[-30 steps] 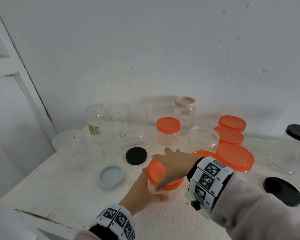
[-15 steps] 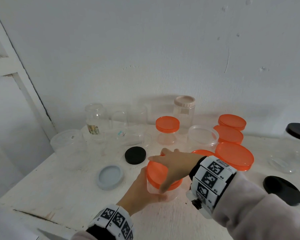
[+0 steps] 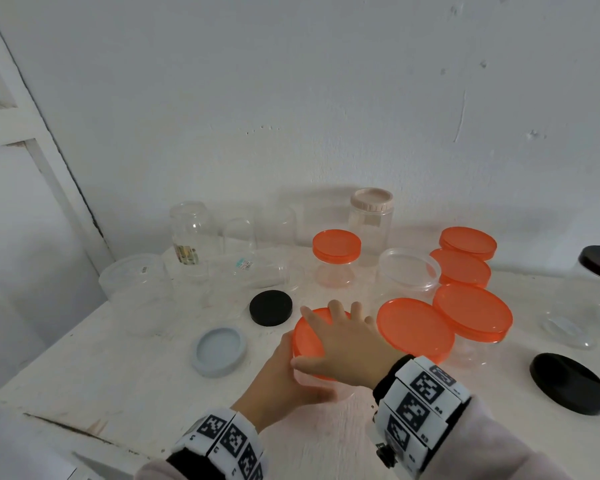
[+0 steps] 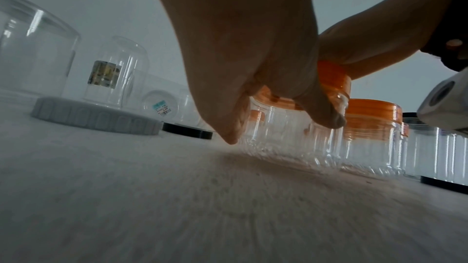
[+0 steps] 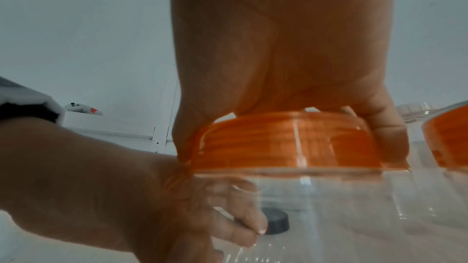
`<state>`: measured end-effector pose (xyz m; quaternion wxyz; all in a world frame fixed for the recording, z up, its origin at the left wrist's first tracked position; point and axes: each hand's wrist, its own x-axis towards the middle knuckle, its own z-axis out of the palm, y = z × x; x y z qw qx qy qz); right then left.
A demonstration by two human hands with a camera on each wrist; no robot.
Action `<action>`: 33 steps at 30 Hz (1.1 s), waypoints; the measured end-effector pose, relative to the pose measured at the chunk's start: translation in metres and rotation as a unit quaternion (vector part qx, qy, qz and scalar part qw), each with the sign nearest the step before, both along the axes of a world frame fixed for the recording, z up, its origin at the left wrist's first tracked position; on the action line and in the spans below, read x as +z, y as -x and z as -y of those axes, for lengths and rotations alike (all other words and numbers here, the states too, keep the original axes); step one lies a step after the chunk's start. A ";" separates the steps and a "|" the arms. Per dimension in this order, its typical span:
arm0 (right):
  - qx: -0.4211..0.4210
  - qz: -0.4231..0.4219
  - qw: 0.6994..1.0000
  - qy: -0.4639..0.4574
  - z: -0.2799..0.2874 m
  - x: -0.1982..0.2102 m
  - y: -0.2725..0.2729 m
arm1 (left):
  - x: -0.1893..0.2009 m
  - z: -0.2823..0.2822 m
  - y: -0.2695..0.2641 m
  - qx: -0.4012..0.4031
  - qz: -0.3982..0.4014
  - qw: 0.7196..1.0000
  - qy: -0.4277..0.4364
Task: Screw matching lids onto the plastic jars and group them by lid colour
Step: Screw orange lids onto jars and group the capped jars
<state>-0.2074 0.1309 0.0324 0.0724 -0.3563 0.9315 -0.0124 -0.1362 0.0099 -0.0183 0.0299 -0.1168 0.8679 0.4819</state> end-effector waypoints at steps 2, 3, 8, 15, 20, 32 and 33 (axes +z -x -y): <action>-0.013 -0.008 1.000 0.015 0.001 -0.005 -0.003 | 0.001 -0.001 0.000 0.001 0.001 1.000 0.016; -0.021 -0.007 0.999 0.022 0.001 -0.007 -0.004 | 0.002 -0.002 0.000 -0.001 0.002 1.000 0.027; -0.049 0.007 0.998 0.046 0.002 -0.013 -0.005 | 0.005 -0.002 -0.001 -0.014 -0.007 1.000 0.015; -0.088 0.004 0.994 0.066 0.011 -0.019 -0.001 | 0.023 0.029 0.000 -0.071 0.028 0.992 0.097; -0.120 -0.004 0.990 0.075 0.021 -0.020 0.010 | 0.050 0.083 0.013 -0.049 -0.006 0.973 0.225; -0.205 -0.015 0.973 0.103 0.038 -0.017 0.053 | 0.055 0.142 0.099 -0.015 -0.094 0.898 0.430; -0.211 -0.017 0.972 0.103 0.039 -0.017 0.055 | 0.054 0.143 0.106 -0.022 -0.075 0.883 0.464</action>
